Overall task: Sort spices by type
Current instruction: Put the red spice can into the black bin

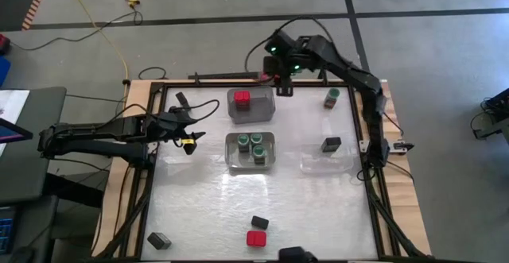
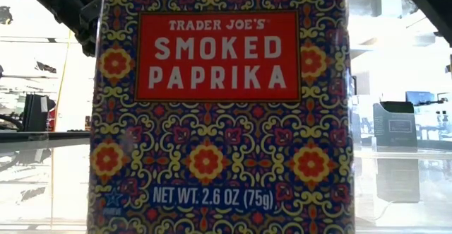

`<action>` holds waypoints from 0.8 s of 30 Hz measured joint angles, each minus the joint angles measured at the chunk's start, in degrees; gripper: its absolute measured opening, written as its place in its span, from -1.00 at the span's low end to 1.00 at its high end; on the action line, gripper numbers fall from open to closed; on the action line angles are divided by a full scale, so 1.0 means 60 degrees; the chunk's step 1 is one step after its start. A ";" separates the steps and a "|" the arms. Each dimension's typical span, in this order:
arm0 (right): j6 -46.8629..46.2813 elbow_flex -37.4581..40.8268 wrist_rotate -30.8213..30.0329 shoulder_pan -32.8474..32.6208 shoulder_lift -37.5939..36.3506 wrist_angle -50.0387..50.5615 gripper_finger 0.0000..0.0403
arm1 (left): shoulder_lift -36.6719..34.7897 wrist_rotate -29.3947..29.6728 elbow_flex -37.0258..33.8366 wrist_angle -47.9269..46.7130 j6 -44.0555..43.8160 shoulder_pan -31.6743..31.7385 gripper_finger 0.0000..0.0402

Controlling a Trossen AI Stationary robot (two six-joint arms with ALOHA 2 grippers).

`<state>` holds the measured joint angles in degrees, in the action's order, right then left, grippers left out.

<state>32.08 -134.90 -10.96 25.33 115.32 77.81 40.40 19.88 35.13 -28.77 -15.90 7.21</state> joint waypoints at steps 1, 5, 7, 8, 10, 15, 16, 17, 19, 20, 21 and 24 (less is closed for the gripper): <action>0.0073 0.0055 0.0003 -0.0030 0.0076 -0.0007 0.19 | 0.0001 0.0000 0.0001 -0.0003 -0.0023 0.0002 0.30; 0.0018 0.0045 -0.0011 -0.0085 0.0572 0.0484 0.19 | -0.0002 0.0000 0.0001 0.0000 -0.0303 -0.0001 0.30; -0.0116 0.0050 -0.0040 -0.0110 0.0850 0.0525 0.20 | 0.0001 0.0000 0.0001 0.0000 -0.0393 -0.0001 0.30; -0.0126 0.0059 -0.0027 -0.0136 0.0955 0.0491 0.20 | 0.0001 0.0000 0.0001 -0.0004 -0.0420 0.0000 0.30; -0.0074 0.0053 -0.0012 -0.0210 0.1130 0.0439 0.20 | -0.0002 0.0000 0.0001 -0.0001 -0.0432 0.0000 0.30; -0.0092 0.0041 -0.0003 -0.0304 0.1743 0.0449 0.21 | 0.0001 0.0000 0.0001 -0.0004 -0.0430 -0.0001 0.30; -0.0092 0.0051 0.0000 -0.0310 0.1863 0.0465 0.21 | 0.0001 0.0000 0.0001 -0.0004 -0.0430 0.0003 0.30; -0.0092 0.0052 0.0000 -0.0341 0.1972 0.0465 0.21 | 0.0001 0.0000 0.0001 -0.0004 -0.0433 0.0003 0.30; -0.0094 0.0050 0.0001 -0.0330 0.2166 0.0469 0.21 | 0.0001 0.0000 0.0001 -0.0004 -0.0433 0.0003 0.30; -0.0096 0.0047 0.0002 -0.0314 0.2262 0.0471 0.21 | 0.0001 0.0000 0.0001 -0.0004 -0.0432 0.0002 0.30; -0.0096 0.0045 0.0004 -0.0312 0.2392 0.0456 0.21 | 0.0001 -0.0003 0.0001 -0.0006 -0.0433 -0.0001 0.30; -0.0096 0.0048 0.0011 -0.0304 0.2786 0.0362 0.21 | 0.0001 -0.0003 0.0001 -0.0004 -0.0480 -0.0001 0.30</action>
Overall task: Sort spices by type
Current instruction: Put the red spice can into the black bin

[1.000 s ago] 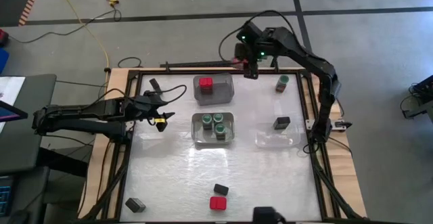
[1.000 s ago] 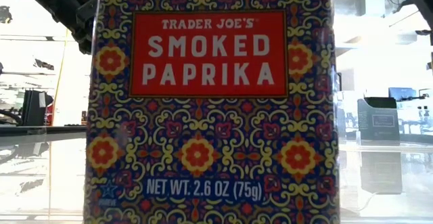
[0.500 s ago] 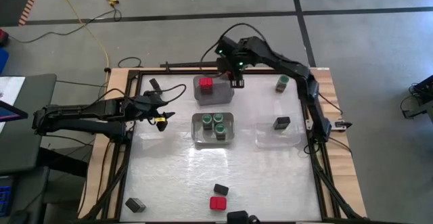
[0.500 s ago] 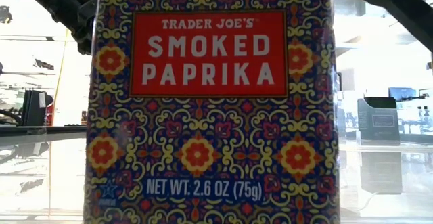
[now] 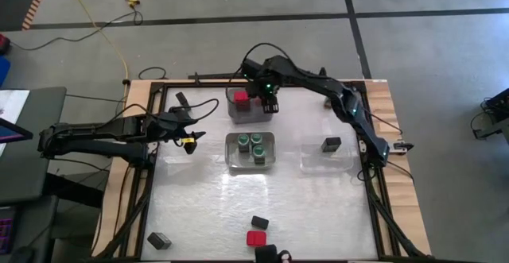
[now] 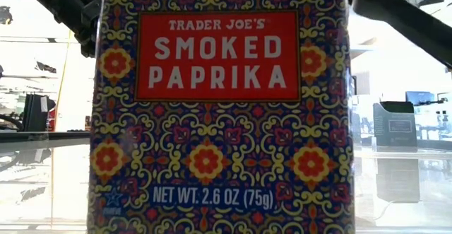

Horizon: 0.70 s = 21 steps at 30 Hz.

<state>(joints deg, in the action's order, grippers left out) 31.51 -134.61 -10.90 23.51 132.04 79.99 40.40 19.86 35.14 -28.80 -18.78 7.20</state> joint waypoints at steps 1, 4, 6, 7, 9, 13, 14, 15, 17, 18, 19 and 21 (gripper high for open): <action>0.0003 0.0001 0.0003 0.0000 0.0108 -0.0074 0.21 | 0.0000 0.0002 0.0000 0.0000 -0.0008 0.0004 0.30; 0.0073 -0.0003 0.0042 0.0049 0.0404 -0.0312 0.21 | 0.0000 0.0003 0.0000 0.0000 0.0000 0.0004 0.30; 0.0071 -0.0007 0.0092 0.0101 0.0692 -0.0433 0.21 | 0.0000 -0.0001 0.0000 -0.0001 0.0000 0.0000 0.30; 0.0071 -0.0006 0.0091 0.0118 0.0842 -0.0467 0.21 | 0.0000 0.0001 0.0000 0.0000 -0.0006 0.0004 0.30; 0.0072 0.0001 0.0092 0.0182 0.1114 -0.0471 0.22 | 0.0000 -0.0001 0.0000 -0.0004 -0.0028 0.0003 0.30; -0.0137 -0.0021 0.0077 0.0247 0.1293 -0.0587 0.22 | -0.0003 -0.0015 0.0000 -0.0004 -0.0086 0.0004 0.30; -0.0251 -0.0021 0.0077 0.0284 0.1297 -0.0621 0.22 | -0.0004 -0.0018 0.0000 -0.0004 -0.0091 0.0000 0.30; -0.0351 -0.0021 0.0077 0.0302 0.1299 -0.0680 0.22 | -0.0002 -0.0023 0.0000 -0.0005 -0.0092 0.0001 0.30; -0.0478 -0.0021 0.0073 0.0310 0.1299 -0.1003 0.22 | -0.0003 -0.0023 0.0000 -0.0007 -0.0092 0.0000 0.30; -0.0495 -0.0018 0.0059 0.0316 0.1268 -0.1145 0.22 | 0.0000 -0.0026 0.0000 -0.0011 -0.0092 0.0000 0.30; -0.0487 -0.0011 0.0062 0.0329 0.1249 -0.1219 0.22 | -0.0004 -0.0026 0.0000 -0.0015 -0.0092 0.0004 0.30; -0.0462 -0.0010 0.0084 0.0350 0.1237 -0.1354 0.22 | 0.0000 -0.0030 0.0000 -0.0021 -0.0075 0.0000 0.30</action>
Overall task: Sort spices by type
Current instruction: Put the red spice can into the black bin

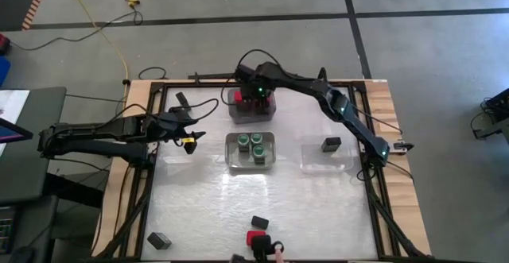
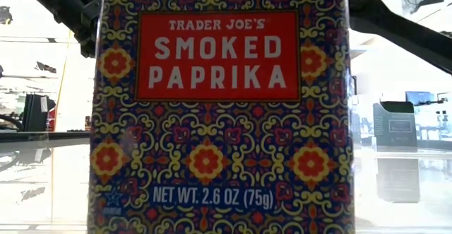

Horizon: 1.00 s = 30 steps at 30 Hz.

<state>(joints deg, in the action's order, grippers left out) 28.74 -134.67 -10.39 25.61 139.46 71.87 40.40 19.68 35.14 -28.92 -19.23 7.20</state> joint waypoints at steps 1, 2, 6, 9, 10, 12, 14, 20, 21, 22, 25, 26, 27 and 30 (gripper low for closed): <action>-0.0033 0.0000 0.0000 0.0000 0.0000 -0.0011 0.22 | 0.0000 -0.0002 0.0000 -0.0007 0.0012 0.0000 0.30; -0.0060 0.0000 0.0000 0.0000 -0.0002 0.0009 0.22 | -0.0001 -0.0002 0.0000 -0.0007 0.0012 0.0002 0.30; -0.0067 0.0000 -0.0011 -0.0011 0.0047 0.0100 0.22 | 0.0000 -0.0007 0.0000 -0.0012 0.0016 0.0000 0.30; -0.0066 0.0000 -0.0011 -0.0025 0.0051 0.0158 0.22 | -0.0002 -0.0008 0.0000 -0.0012 0.0116 0.0000 0.30; -0.0063 0.0000 -0.0011 -0.0026 0.0051 0.0158 0.22 | 0.0000 -0.0009 0.0000 -0.0013 0.0175 0.0002 0.30; -0.0072 0.0000 -0.0011 -0.0015 0.0051 0.0160 0.22 | 0.0000 -0.0007 0.0000 -0.0016 0.0231 0.0000 0.30; -0.0286 0.0000 -0.0011 -0.0015 0.0055 0.0166 0.22 | 0.0000 -0.0007 0.0000 -0.0017 0.0231 0.0000 0.30; -0.0385 0.0000 -0.0018 -0.0020 0.0058 0.0157 0.22 | 0.0000 -0.0007 0.0000 -0.0023 0.0235 0.0000 0.30; -0.0322 0.0000 -0.0016 -0.0018 0.0058 0.0158 0.22 | 0.0000 -0.0009 0.0000 -0.0023 0.0236 0.0000 0.30; -0.0318 0.0000 -0.0015 -0.0018 0.0062 0.0158 0.22 | 0.0000 -0.0007 0.0000 -0.0023 0.0240 0.0000 0.30; -0.0315 0.0000 -0.0013 -0.0015 0.0062 0.0155 0.22 | 0.0000 -0.0007 0.0000 -0.0030 0.0270 0.0000 0.30; -0.0288 0.0000 -0.0011 -0.0015 0.0062 0.0151 0.22 | -0.0001 -0.0010 0.0000 -0.0039 0.0267 0.0003 0.30; -0.0266 0.0000 -0.0012 -0.0015 0.0062 0.0147 0.22 | 0.0000 -0.0007 0.0000 -0.0057 0.0271 0.0000 0.30; -0.0208 0.0000 -0.0011 -0.0015 0.0066 0.0136 0.22 | 0.0000 -0.0007 0.0000 -0.0063 0.0271 0.0000 0.30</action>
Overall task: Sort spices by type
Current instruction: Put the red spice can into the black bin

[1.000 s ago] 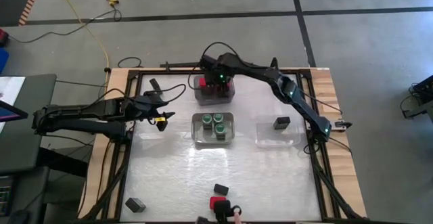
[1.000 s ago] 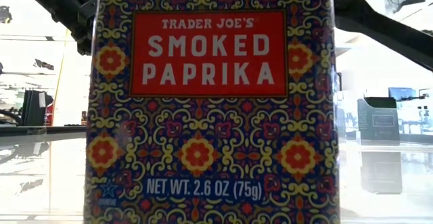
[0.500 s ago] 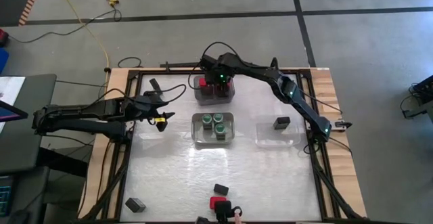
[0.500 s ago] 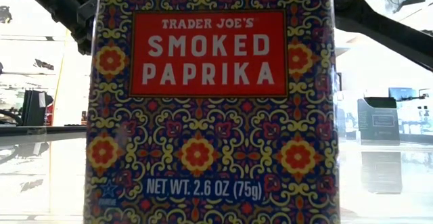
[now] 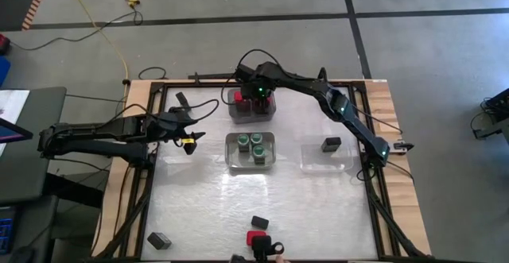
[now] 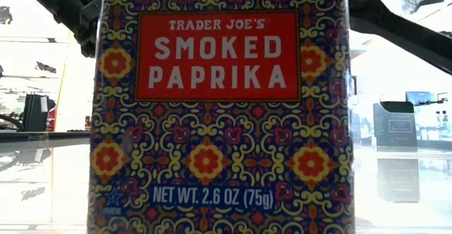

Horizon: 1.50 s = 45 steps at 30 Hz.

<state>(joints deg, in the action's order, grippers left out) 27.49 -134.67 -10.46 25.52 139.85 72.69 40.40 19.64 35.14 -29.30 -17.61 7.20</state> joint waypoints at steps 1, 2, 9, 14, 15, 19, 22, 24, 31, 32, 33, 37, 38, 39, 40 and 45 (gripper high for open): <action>0.0002 0.0000 0.0000 0.0000 0.0001 -0.0001 0.22 | 0.0000 0.0000 0.0000 0.0000 0.0000 0.0000 0.30; 0.0002 0.0000 0.0000 0.0000 0.0004 -0.0004 0.22 | 0.0000 0.0000 0.0000 0.0000 0.0001 0.0000 0.30; -0.0004 0.0004 0.0004 0.0000 0.0004 -0.0012 0.25 | 0.0000 0.0000 0.0000 0.0002 0.0004 0.0000 0.30; -0.0009 0.0029 0.0018 0.0004 0.0042 -0.0015 0.42 | 0.0000 0.0000 0.0000 0.0004 0.0004 0.0000 0.30; -0.0005 0.0033 0.0018 0.0004 0.0044 -0.0002 0.45 | 0.0000 0.0000 0.0000 0.0004 0.0006 0.0000 0.30; -0.0005 0.0029 0.0018 0.0004 0.0040 -0.0018 0.53 | 0.0000 0.0000 0.0000 0.0004 0.0004 0.0001 0.30; -0.0009 -0.0021 0.0015 0.0004 0.0034 0.0016 0.55 | 0.0000 0.0000 0.0000 0.0004 0.0007 0.0000 0.30; -0.0009 -0.0029 0.0015 0.0004 -0.0088 -0.0065 0.55 | -0.0001 0.0003 0.0000 0.0004 0.0007 0.0004 0.30; -0.0120 -0.0036 0.0011 0.0004 -0.0776 -0.0489 0.55 | 0.0000 0.0004 0.0000 -0.0114 0.0014 0.0004 0.30; -0.0208 -0.0036 0.0007 0.0004 -0.0893 -0.0502 0.56 | 0.0000 0.0001 0.0000 -0.0147 0.0011 0.0002 0.30; -0.0323 -0.0036 0.0006 0.0004 -0.1015 -0.0528 0.56 | -0.0001 0.0004 0.0000 -0.0159 0.0011 0.0004 0.30; -0.0986 -0.0044 0.0000 0.0016 -0.1507 -0.0556 0.56 | 0.0000 0.0004 0.0000 -0.0157 0.0014 0.0004 0.30; -0.1096 -0.0044 0.0000 0.0029 -0.1611 -0.0554 0.56 | -0.0004 0.0004 0.0000 -0.0160 0.0014 0.0000 0.30; -0.1178 -0.0044 -0.0004 0.0025 -0.1706 -0.0554 0.56 | -0.0002 0.0004 0.0000 -0.0164 0.0011 0.0003 0.30; -0.1297 -0.0044 -0.0007 0.0025 -0.1787 -0.0548 0.56 | 0.0000 0.0004 0.0000 -0.0163 0.0014 0.0004 0.30; -0.2784 -0.0055 -0.0007 0.0025 -0.1974 -0.0303 0.56 | -0.0001 0.0004 0.0000 -0.0168 0.0146 0.0001 0.30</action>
<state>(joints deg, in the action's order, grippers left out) 10.79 -135.00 -10.50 25.67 128.01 70.87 40.39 19.66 35.14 -30.30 -16.73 7.21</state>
